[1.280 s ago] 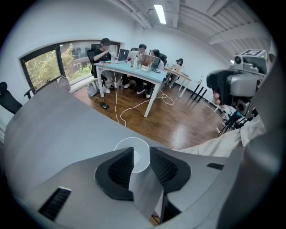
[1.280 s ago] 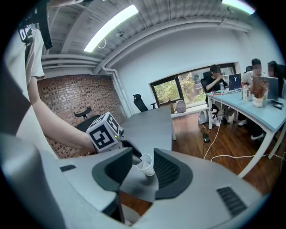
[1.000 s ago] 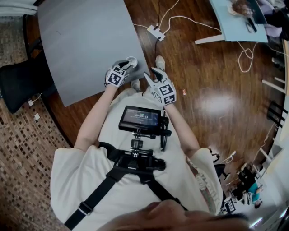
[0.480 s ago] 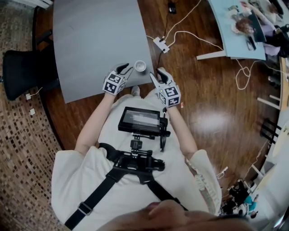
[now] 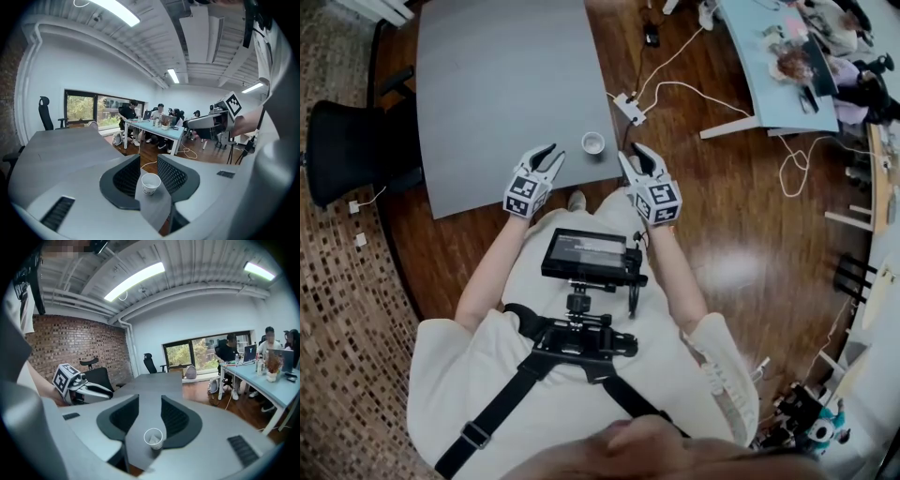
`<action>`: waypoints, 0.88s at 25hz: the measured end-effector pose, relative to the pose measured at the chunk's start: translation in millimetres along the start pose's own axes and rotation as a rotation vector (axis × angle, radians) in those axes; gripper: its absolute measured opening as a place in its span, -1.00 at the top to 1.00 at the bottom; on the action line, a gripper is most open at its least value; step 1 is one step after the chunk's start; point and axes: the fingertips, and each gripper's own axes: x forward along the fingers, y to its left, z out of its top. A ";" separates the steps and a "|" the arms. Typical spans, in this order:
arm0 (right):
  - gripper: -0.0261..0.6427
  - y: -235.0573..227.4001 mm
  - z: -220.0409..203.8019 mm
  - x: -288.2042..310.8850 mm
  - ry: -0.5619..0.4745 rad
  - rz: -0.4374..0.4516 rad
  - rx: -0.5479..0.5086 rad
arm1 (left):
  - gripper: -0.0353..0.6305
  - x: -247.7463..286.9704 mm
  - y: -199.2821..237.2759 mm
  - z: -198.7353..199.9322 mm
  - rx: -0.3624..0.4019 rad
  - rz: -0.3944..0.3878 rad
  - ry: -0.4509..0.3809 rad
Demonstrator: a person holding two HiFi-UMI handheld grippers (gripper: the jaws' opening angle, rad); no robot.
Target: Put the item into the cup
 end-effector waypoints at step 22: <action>0.42 -51.6 -1.5 -43.2 -0.067 0.110 -0.006 | 0.55 -65.8 -14.0 0.1 -0.291 0.274 -0.199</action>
